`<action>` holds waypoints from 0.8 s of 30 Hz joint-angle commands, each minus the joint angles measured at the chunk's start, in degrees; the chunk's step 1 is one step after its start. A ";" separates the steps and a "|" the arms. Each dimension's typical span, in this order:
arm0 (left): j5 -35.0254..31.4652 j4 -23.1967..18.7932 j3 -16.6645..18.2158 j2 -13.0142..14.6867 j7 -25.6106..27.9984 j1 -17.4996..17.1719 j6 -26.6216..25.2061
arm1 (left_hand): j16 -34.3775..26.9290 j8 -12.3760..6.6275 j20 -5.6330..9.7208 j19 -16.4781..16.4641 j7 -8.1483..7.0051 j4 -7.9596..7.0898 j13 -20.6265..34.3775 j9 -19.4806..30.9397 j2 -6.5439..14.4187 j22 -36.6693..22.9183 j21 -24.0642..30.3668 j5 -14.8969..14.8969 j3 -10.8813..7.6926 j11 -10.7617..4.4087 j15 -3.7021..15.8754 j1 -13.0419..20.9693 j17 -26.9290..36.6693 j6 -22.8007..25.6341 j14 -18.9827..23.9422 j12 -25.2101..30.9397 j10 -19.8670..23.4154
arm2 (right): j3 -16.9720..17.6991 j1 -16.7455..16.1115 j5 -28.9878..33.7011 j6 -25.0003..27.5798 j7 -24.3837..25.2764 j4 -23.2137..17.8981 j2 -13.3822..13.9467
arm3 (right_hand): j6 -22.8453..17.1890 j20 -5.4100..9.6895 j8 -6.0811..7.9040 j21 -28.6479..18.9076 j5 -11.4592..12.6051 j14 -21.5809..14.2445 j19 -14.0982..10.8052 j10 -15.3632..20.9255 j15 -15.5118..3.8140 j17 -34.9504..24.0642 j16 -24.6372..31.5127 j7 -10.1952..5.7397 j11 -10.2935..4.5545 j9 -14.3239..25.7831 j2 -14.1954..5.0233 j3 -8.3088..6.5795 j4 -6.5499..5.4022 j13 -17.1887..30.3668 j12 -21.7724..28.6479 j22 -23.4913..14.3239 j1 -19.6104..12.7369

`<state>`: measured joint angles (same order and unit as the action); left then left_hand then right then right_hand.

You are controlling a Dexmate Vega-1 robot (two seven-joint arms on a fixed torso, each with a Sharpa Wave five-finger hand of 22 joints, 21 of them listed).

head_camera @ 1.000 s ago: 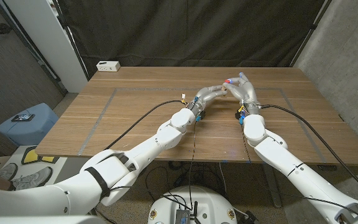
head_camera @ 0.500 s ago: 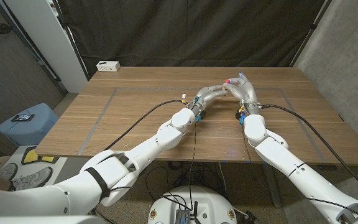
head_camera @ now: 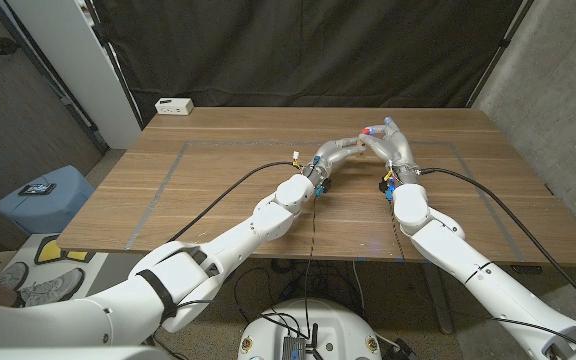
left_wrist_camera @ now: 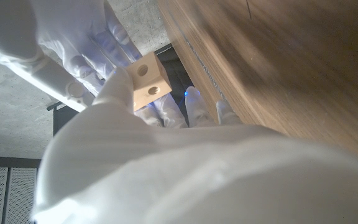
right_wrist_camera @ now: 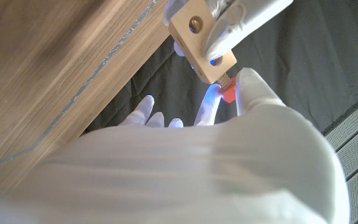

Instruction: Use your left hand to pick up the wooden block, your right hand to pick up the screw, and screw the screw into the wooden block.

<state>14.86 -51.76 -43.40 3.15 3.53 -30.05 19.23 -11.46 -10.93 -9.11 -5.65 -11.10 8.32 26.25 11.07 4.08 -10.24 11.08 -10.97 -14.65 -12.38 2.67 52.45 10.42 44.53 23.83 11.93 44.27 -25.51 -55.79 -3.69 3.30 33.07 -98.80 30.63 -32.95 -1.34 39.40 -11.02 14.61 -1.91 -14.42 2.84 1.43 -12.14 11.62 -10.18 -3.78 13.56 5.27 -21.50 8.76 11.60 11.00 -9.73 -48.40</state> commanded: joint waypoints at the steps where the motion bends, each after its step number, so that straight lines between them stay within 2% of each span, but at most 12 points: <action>1: 0.21 0.83 0.03 -0.33 -0.17 0.43 0.04 | 0.09 -0.38 -0.26 -0.10 0.27 0.03 0.17 0.22 0.14 -0.17 0.49 -0.12 -0.42 -0.20 2.44 0.01 -0.01 -0.23 0.44 0.42 -0.24 | -0.03 0.24 -0.47 -0.15 -0.43 0.46 0.11 | 0.68 -0.11 -0.41 0.21 -0.23 0.52 0.26 -0.43 0.37 -0.27 -0.01 0.08 0.29 -0.11 0.11 -0.21 -0.39 0.09 -0.04 -0.12 0.82; 10: 0.35 1.76 0.05 -0.69 -0.40 0.82 0.31 | -0.08 -0.46 -0.23 -0.14 0.22 -0.20 0.19 0.21 0.15 -0.17 0.50 -0.05 -0.31 -0.17 2.39 -0.46 0.05 -0.07 0.81 0.50 -0.13 | -0.09 0.49 -1.07 -0.16 -1.43 0.60 0.43 | 1.51 -0.16 -0.92 0.33 -0.30 1.11 0.78 -1.23 0.46 -0.21 -0.21 -0.01 0.12 -0.35 0.87 -0.12 0.00 0.10 -0.19 -0.11 0.87; 16: 0.46 2.22 0.06 -0.87 -0.56 1.00 0.41 | -0.12 -0.52 -0.28 -0.18 0.42 -0.30 0.20 0.21 0.11 -0.17 0.51 -0.01 -0.25 -0.14 2.38 -0.72 0.07 0.08 0.95 0.53 -0.09 | -0.04 0.62 -1.59 -0.16 -2.02 0.64 0.60 | 4.33 -0.40 -2.45 0.50 -0.44 2.28 1.93 -3.28 0.63 -0.23 -0.40 0.69 0.24 -0.74 1.60 -0.07 0.06 0.12 -0.53 -0.13 1.59; 24: 0.44 2.61 0.02 -0.97 -0.68 1.23 0.44 | -0.17 -0.72 -0.28 -0.24 0.42 -0.44 0.23 0.21 0.03 -0.17 0.52 0.06 -0.15 -0.07 2.39 -1.16 0.07 0.58 1.13 0.67 0.24 | -0.13 0.85 -1.86 -0.95 -2.64 1.08 0.81 | 5.57 -0.64 -3.20 0.60 -0.61 3.03 2.80 -4.41 0.71 -0.21 -0.49 1.12 0.56 -0.93 2.06 -0.14 0.18 0.13 -0.56 -0.12 1.87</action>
<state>15.16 -49.87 -43.35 2.42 3.06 -29.18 19.46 -11.46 -11.24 -9.11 -5.65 -11.08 8.32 26.26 11.08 4.24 -10.24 11.08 -10.97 -14.64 -12.38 2.68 51.68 10.42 44.50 24.43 12.33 44.27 -25.58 -55.19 -4.91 2.99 31.28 -98.12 31.26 -27.82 -1.74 36.34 -10.57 14.18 0.77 -11.95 -1.18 1.86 -12.13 11.13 -9.12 -3.25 12.50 6.94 -21.63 8.64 11.59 10.57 -9.72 -46.73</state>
